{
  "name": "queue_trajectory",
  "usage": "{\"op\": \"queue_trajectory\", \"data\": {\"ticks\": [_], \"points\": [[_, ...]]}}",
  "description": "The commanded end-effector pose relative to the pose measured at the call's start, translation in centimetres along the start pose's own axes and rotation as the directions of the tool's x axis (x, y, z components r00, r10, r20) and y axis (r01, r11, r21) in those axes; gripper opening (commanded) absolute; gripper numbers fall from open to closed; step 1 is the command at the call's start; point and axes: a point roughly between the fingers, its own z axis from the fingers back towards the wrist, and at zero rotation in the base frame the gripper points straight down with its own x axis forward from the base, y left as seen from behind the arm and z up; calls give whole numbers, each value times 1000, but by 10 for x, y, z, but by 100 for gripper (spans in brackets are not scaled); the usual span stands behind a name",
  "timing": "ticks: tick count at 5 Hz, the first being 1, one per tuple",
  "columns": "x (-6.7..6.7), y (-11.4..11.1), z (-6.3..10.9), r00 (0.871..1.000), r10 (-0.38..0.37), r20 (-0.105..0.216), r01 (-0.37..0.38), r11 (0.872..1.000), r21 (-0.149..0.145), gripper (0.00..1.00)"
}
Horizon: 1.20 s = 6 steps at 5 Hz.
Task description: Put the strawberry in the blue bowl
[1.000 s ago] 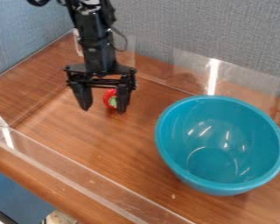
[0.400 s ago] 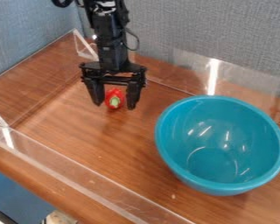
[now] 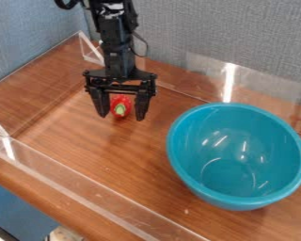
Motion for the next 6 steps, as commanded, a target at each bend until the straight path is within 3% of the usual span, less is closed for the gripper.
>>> {"op": "queue_trajectory", "data": {"ticks": [1,2,4,6], "points": [[11,-7,27,996,43,84,-43,999,-1,100],[20,-13,26,992,94,83,-94,996,0,100],[26,0,4,994,87,67,-88,996,5,100],[30,0,3,989,135,63,-135,991,-1,100]]}}
